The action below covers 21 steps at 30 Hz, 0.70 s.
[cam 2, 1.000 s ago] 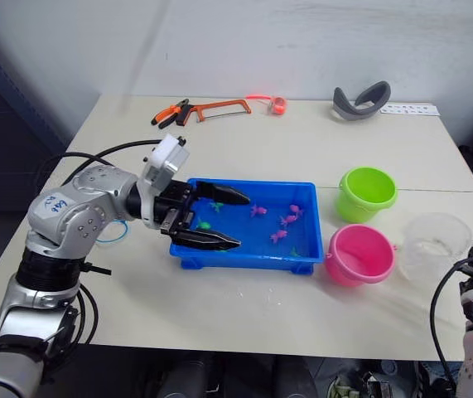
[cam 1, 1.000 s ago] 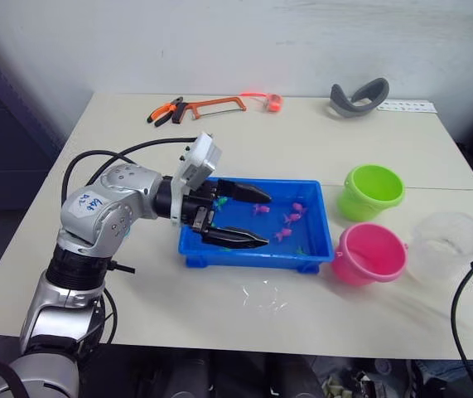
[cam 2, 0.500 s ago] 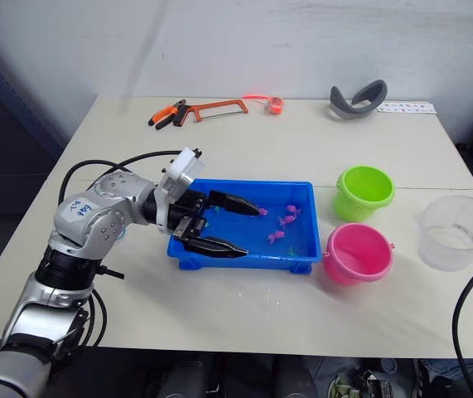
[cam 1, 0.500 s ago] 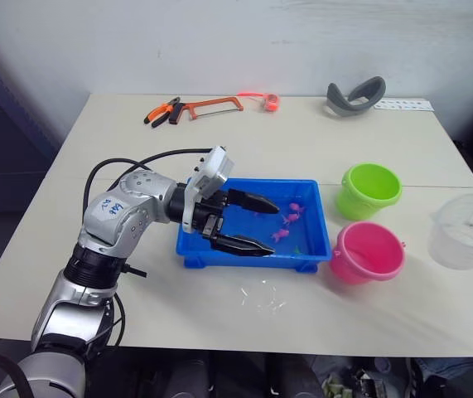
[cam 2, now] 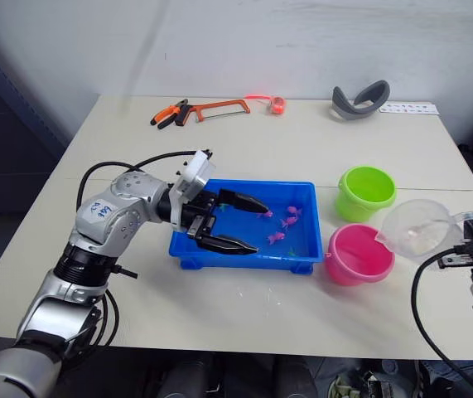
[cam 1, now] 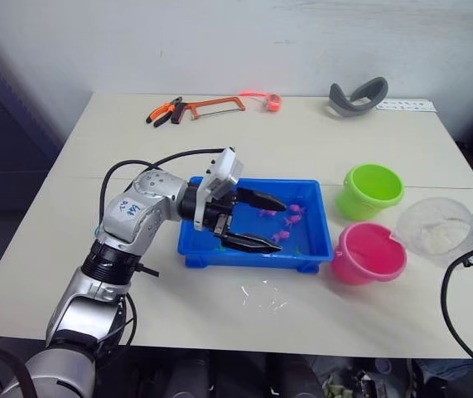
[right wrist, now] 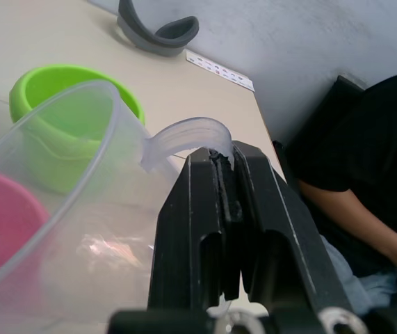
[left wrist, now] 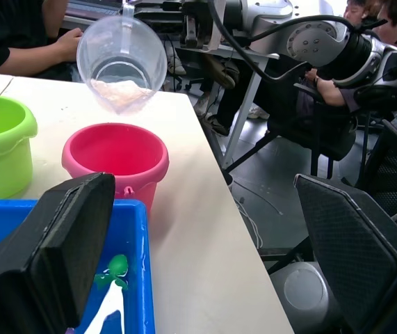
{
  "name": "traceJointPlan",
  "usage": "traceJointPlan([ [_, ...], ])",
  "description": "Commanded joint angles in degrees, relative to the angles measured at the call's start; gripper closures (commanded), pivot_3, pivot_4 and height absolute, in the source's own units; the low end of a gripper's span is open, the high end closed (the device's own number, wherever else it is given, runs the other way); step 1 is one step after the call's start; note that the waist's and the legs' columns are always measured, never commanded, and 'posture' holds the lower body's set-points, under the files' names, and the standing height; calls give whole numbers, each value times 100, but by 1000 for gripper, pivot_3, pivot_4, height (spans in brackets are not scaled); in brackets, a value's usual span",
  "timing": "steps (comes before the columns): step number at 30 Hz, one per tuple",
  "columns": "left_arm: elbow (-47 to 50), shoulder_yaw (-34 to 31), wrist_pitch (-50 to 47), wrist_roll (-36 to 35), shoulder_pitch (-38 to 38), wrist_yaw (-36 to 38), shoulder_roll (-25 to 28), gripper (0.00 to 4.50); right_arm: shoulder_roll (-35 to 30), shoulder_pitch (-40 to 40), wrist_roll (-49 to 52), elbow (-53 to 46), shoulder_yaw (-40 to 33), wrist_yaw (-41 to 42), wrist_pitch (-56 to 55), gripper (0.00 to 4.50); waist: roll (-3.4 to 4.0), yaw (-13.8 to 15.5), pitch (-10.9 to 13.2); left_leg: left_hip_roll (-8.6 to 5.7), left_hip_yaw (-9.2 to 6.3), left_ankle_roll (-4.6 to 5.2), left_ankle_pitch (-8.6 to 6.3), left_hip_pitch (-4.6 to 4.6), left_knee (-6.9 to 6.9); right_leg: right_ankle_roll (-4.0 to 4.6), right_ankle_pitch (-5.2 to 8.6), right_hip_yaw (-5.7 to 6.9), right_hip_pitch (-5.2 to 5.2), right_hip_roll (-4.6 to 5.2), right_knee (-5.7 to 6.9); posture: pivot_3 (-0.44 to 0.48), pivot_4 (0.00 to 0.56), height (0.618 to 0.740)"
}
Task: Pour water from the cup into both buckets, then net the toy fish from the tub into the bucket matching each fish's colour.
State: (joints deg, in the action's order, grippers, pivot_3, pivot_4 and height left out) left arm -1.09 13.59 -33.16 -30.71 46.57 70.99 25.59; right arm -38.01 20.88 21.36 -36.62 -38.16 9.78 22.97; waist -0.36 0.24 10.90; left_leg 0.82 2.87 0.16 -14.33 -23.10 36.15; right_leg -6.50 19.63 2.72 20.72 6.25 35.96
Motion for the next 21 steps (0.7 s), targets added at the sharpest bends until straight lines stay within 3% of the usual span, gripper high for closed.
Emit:
traceJointPlan([
  [1, 2, -53, 112, 62, 117, 79, -35, 0, -140, -116, -579, -172, 69, 112, -233, 4419, 0, 7, 0, 0, 0, 0, 0, 0, 0, 0, 0, 0, 0, 0, 0, 0, 150, 740],
  [21, -184, -156, 298, 184, 112, 110, -60, 0, -704, -423, -3189, 7, 698, 801, -1310, 4419, 0, 63, 0, -1, 0, -5, 4, 0, 5, -1, 0, 3, 0, -2, 1, 0, 150, 740],
])
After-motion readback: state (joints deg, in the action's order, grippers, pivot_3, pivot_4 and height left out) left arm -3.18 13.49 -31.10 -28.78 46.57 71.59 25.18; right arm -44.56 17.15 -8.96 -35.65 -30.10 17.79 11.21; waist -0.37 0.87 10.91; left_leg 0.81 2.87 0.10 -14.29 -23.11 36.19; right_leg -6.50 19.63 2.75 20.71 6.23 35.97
